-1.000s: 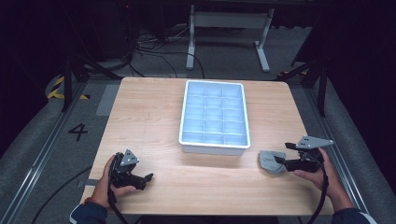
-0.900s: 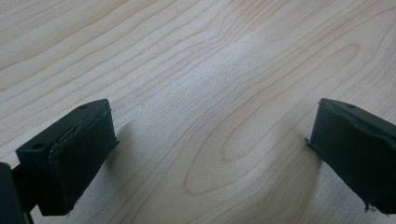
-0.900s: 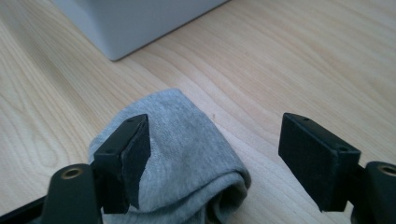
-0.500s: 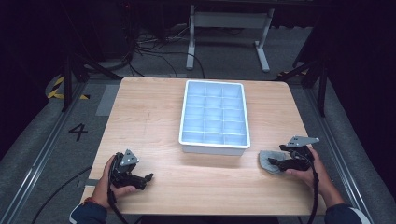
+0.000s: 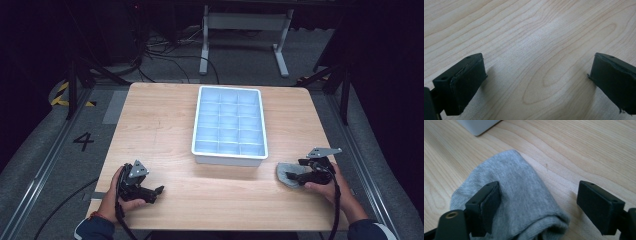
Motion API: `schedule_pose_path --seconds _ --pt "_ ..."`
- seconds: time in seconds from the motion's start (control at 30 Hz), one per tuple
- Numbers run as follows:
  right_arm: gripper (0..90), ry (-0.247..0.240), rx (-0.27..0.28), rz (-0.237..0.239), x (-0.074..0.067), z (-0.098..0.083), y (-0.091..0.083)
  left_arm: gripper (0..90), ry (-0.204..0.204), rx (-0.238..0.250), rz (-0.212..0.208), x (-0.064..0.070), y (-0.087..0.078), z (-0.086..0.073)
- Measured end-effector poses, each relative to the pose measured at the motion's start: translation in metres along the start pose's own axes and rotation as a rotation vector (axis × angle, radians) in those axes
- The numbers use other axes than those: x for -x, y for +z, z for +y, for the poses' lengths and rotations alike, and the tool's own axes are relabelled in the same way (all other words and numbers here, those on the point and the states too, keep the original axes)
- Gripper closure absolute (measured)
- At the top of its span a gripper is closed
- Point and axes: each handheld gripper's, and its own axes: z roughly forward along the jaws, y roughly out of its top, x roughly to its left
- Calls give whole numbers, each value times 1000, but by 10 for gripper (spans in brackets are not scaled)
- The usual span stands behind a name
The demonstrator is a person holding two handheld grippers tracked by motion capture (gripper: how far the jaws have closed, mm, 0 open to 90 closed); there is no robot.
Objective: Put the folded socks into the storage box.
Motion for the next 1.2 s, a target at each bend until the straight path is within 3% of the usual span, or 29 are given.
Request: schedule_pose_path --seconds 0.03,0.17,0.37,0.47,0.57,1.2 --pt "212 0 2 2 0 0 0 5 1 1 1 0 0 0" --pt "478 -37 -5 61 -5 1 -5 5 1 1 0 0 0 0" --pt "596 -49 -18 90 -8 3 -5 5 1 0 0 0 0 0" --pt "669 -90 -19 92 -11 4 -6 5 1 1 1 0 0 0" --pt "698 -114 -14 85 -14 3 -7 5 1 1 1 0 0 0" --pt "743 -139 16 65 -18 -1 -9 5 -1 0 0 0 0 0"
